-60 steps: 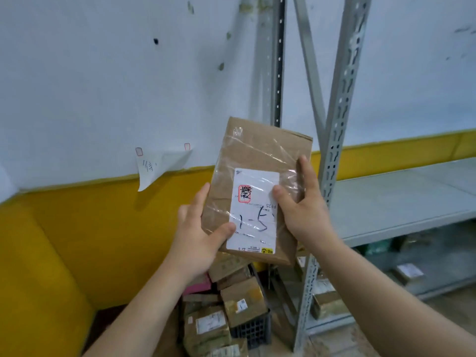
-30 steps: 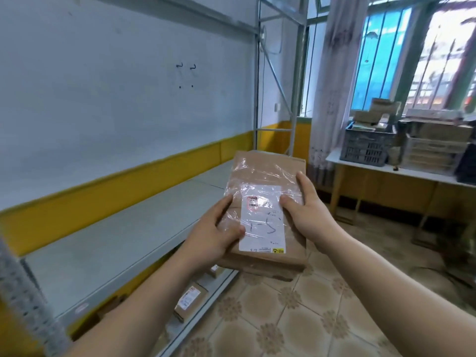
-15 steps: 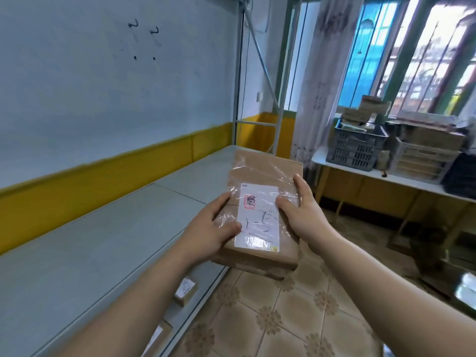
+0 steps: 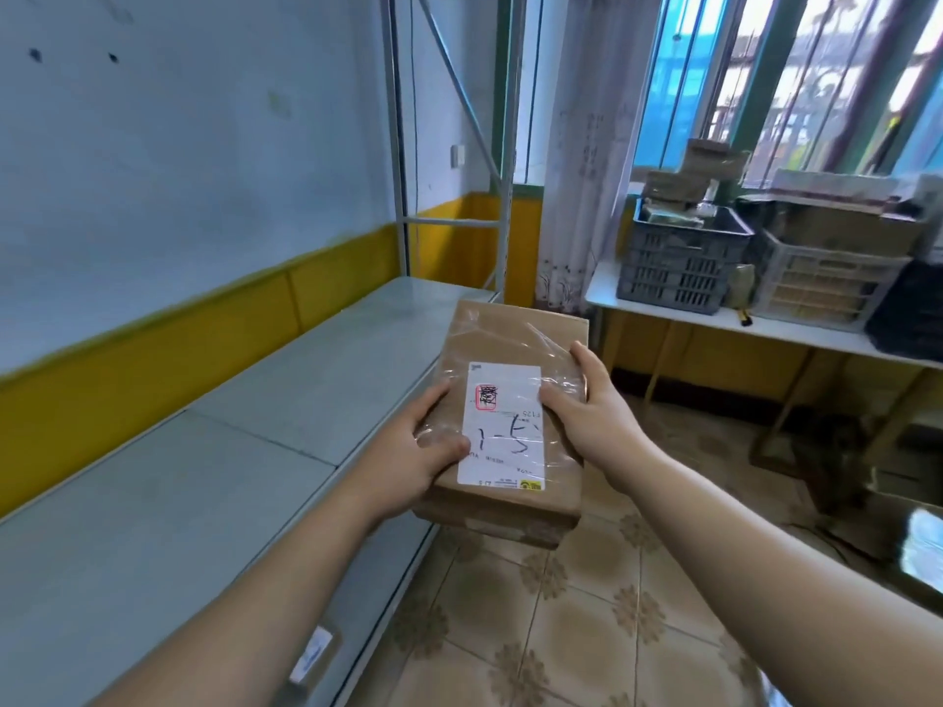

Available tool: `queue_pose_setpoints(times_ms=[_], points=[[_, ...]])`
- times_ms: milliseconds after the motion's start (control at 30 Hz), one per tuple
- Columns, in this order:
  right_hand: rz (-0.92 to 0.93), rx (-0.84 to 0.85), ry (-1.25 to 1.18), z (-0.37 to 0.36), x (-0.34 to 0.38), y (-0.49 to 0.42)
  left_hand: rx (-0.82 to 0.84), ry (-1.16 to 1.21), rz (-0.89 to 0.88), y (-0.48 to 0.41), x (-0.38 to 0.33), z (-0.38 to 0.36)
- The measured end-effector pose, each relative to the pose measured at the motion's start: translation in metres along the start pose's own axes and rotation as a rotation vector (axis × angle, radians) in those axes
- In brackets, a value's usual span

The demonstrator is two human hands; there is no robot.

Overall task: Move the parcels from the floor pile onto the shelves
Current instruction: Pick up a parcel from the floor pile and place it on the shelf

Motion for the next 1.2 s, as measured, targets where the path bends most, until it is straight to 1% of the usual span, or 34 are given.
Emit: queue_pose_setpoints(times_ms=[133,333,533,767,900,967,1100,1200], points=[[0.013,0.022,-0.024,0.012,-0.011,-0.084,-0.02,-0.004,0.018,-0.076,0.003,-0.021],[0.036,0.158,0.001,-0.011,-0.005,-0.194,-0.136,0.0,0.118,-0.153,0.015,-0.013],[0.06,0.297,0.032,-0.075,0.006,-0.271,-0.241,0.017,0.231,-0.205,0.056,0.024],[0.061,0.449,0.117,-0.171,0.011,-0.347,-0.321,0.056,0.345,-0.26,0.131,0.076],[0.022,0.56,0.172,-0.223,0.015,-0.373,-0.372,0.097,0.404,-0.276,0.163,0.103],[0.052,0.611,0.174,-0.249,0.019,-0.381,-0.422,0.093,0.432,-0.272,0.174,0.113],[0.101,0.741,0.17,-0.302,0.023,-0.38,-0.564,0.091,0.51,-0.246,0.191,0.125],[0.126,0.841,0.214,-0.33,0.025,-0.369,-0.692,0.11,0.566,-0.222,0.194,0.123]])
Point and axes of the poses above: each hand's wrist, its own y-axis away from the middle knuckle, its own z-axis out of the back of the hand, x = y × z, the point moved 4 cm from there along -y, towards the middle knuckle, and after that the axes turned 4 degrees about y, right-handed, at the moved point
